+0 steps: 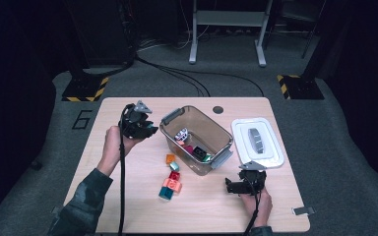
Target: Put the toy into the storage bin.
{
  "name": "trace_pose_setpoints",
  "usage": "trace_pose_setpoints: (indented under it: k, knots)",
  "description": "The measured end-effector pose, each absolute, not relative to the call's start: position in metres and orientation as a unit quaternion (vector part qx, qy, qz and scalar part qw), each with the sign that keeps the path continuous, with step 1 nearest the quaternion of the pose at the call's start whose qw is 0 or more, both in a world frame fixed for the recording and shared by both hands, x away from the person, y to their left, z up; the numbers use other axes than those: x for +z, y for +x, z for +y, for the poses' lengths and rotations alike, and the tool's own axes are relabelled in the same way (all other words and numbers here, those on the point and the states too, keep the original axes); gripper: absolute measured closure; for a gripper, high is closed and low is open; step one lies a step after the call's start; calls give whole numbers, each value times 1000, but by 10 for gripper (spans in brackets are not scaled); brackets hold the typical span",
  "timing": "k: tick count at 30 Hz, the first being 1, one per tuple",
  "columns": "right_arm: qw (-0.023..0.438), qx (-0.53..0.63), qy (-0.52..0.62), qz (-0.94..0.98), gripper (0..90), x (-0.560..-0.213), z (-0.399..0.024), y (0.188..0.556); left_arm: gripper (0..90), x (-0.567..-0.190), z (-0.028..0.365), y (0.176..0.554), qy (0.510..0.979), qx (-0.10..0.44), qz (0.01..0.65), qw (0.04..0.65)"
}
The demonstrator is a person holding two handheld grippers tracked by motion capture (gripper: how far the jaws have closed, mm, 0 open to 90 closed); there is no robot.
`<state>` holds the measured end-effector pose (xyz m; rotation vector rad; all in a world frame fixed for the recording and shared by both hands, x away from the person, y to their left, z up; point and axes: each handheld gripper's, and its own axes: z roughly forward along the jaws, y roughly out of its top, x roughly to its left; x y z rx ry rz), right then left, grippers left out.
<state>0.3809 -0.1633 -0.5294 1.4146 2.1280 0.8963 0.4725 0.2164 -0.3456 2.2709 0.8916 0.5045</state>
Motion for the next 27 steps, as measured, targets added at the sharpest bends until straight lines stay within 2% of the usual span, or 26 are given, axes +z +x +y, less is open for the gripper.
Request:
trace_pose_setpoints:
  k: [14,27]
  knots:
    - [216,323,510,767,0,-529,-163,381,672,-332,185,492,870,197,319,320]
    - [216,325,514,764,2,-529,-163,381,671,-347,154,512,884,178,309,302]
